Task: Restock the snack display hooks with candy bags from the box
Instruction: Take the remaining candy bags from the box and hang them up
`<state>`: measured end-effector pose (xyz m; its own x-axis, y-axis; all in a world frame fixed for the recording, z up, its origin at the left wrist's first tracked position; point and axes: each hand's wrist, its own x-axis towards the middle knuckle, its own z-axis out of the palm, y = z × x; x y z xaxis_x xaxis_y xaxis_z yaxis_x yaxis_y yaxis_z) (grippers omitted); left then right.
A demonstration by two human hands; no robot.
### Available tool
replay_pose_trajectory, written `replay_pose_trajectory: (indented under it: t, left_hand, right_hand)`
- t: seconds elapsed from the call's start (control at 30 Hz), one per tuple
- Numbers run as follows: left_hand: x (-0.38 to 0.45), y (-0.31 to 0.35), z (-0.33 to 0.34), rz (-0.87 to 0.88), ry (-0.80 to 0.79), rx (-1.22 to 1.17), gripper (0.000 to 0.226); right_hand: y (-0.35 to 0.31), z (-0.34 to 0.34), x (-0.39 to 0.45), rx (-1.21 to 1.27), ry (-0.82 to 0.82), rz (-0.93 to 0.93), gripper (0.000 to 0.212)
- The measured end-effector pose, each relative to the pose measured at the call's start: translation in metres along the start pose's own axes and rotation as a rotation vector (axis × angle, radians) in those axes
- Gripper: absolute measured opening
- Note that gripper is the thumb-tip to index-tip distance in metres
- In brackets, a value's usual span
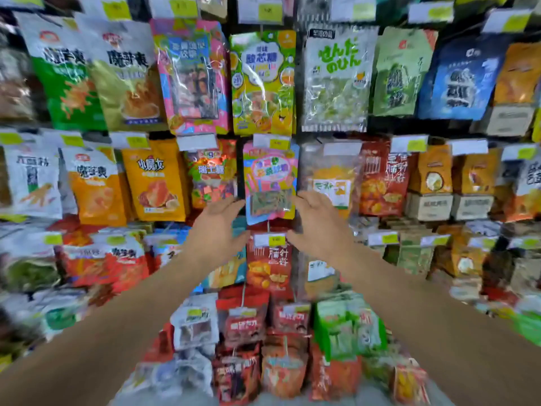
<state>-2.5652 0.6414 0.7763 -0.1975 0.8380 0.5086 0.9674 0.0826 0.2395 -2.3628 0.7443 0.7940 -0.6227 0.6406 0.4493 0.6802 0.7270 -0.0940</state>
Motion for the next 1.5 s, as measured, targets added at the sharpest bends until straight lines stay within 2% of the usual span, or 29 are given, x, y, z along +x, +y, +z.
replay_pose_trajectory:
  t: [0.17,0.43,0.53,0.6,0.83,1.1,1.2,1.37,1.5]
  left_hand:
    - [-0.124,-0.051,0.007,-0.176,-0.147,-0.007,0.078]
    - [-0.303,-0.117,0.003,-0.405,-0.217,-0.057,0.073]
    - [-0.365,-0.147,-0.007,-0.512,-0.288,-0.069,0.070]
    - [-0.408,-0.176,-0.013,-0.597,-0.334,-0.083,0.067]
    - [-0.516,-0.272,-0.030,-0.732,-0.500,-0.103,0.062]
    - [-0.546,-0.349,-0.033,-0.858,-0.508,-0.167,0.057]
    - [-0.533,-0.384,-0.026,-0.896,-0.538,-0.165,0.057]
    - [-0.505,-0.441,0.001,-0.982,-0.575,-0.152,0.043]
    - [-0.482,-0.481,0.028,-1.062,-0.615,-0.178,0.041]
  right_hand:
    - [-0.082,0.071,-0.075,0.121,-0.188,-0.054,0.076]
    - [-0.213,0.166,-0.182,0.196,-0.418,-0.186,0.073]
    - [-0.263,0.193,-0.211,0.181,-0.540,-0.220,0.076]
    - [-0.301,0.212,-0.231,0.190,-0.613,-0.211,0.074]
    - [-0.420,0.268,-0.276,0.198,-0.803,-0.140,0.072]
    - [-0.489,0.335,-0.272,0.200,-0.969,-0.121,0.071]
    - [-0.506,0.369,-0.248,0.205,-1.015,-0.102,0.068]
    - [-0.523,0.434,-0.198,0.257,-1.081,-0.080,0.065]
    - [-0.529,0.476,-0.164,0.266,-1.154,-0.029,0.069]
